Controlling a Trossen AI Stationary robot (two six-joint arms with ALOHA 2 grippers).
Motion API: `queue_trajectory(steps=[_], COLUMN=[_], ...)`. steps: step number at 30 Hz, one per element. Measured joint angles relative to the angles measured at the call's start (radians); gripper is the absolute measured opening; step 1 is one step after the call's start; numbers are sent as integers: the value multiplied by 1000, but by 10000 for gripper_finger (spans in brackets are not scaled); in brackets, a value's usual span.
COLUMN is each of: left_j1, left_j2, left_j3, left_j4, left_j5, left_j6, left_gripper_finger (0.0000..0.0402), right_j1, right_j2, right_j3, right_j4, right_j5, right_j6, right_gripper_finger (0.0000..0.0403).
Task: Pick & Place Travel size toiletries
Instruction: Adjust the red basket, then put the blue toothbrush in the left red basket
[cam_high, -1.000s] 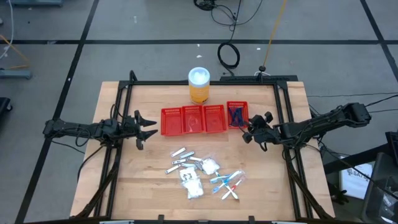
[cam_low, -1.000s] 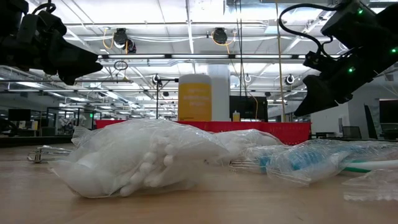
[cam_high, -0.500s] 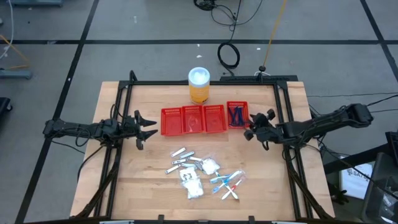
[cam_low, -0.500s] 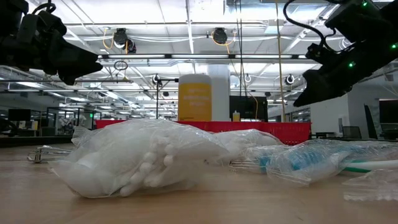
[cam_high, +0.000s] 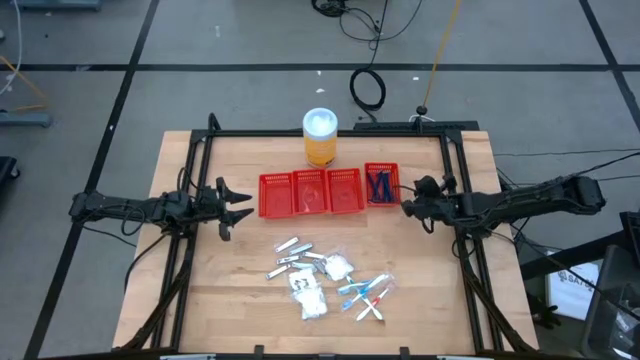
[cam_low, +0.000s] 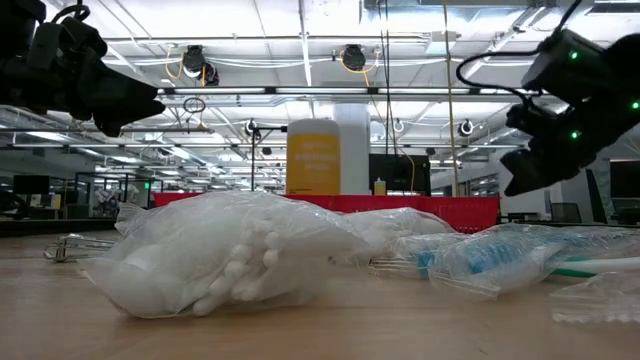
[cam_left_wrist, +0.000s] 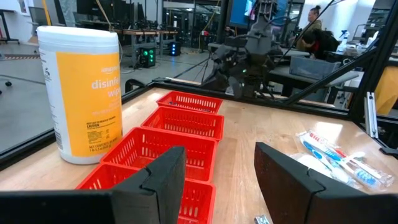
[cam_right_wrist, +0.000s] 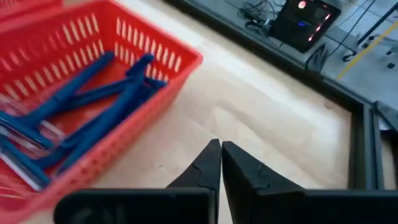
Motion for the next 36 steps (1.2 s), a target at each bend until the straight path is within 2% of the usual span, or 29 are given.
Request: queue_trajectory(steps=[6,9,20,28,36], left_j1=[0,0,0,0,0], left_j2=[0,0,0,0,0], left_j3=[0,0,0,0,0], left_j4=[0,0,0,0,0], left_j5=[0,0,0,0,0], left_j6=[0,0,0,0,0], left_gripper_finger=[186,186,186,186,186], right_j1=[-93,-116,-153,-153,-152], right_j2=[0,0,0,-4,-75], right_j3=[-113,-144,-149,-149,-149], right_j4=[336,448,566,578,579], right_j5=[-190,-245,-426,-423,-422], right_j6=[-127,-164,-317,-330,-330], right_gripper_finger=[3,1,1,1,1])
